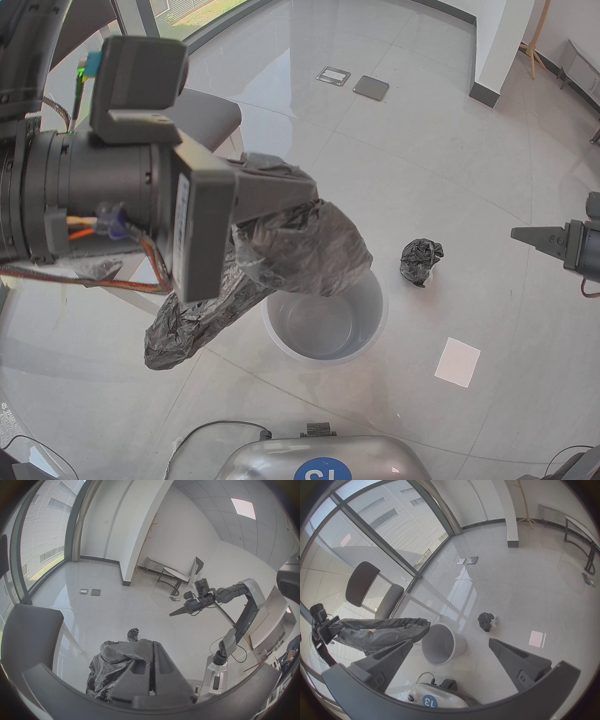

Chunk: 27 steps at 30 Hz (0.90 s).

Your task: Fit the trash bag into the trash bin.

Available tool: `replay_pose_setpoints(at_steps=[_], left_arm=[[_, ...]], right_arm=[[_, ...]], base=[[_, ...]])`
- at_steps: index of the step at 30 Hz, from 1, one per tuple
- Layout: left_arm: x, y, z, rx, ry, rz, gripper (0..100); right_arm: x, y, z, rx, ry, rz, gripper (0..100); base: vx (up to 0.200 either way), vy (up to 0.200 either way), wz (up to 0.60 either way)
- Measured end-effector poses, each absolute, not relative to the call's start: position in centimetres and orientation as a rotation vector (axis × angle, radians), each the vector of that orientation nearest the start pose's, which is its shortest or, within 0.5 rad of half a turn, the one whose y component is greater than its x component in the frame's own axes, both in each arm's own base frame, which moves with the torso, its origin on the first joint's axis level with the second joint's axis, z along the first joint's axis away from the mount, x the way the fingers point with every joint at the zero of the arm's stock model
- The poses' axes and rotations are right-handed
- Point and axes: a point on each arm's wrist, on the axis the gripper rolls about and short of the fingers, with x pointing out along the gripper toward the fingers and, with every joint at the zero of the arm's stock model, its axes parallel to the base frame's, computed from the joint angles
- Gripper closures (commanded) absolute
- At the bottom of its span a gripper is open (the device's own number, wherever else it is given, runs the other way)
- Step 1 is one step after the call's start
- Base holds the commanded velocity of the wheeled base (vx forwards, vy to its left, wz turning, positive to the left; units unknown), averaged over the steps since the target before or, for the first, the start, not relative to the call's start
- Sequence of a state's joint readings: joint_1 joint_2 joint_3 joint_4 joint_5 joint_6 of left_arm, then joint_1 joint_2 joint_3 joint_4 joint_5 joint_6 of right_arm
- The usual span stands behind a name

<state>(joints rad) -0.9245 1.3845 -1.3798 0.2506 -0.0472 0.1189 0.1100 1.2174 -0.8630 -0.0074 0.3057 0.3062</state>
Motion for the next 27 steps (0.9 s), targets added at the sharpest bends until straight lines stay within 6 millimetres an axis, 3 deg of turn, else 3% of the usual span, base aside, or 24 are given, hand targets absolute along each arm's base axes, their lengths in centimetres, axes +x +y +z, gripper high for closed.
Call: replay_pose_setpoints(at_steps=[10, 27], left_arm=[[12.3, -17.6, 35.3, 0.196, 0.145, -1.033, 100], [12.2, -17.3, 34.8, 0.156, 0.139, -1.062, 100]], right_arm=[[23.3, 3.9, 27.5, 0.428, 0.569, 0.378, 0], [31.4, 10.1, 26.9, 0.411, 0.691, 0.532, 0]], base=[[0.000, 0.000, 0.00], [0.000, 0.000, 0.00]])
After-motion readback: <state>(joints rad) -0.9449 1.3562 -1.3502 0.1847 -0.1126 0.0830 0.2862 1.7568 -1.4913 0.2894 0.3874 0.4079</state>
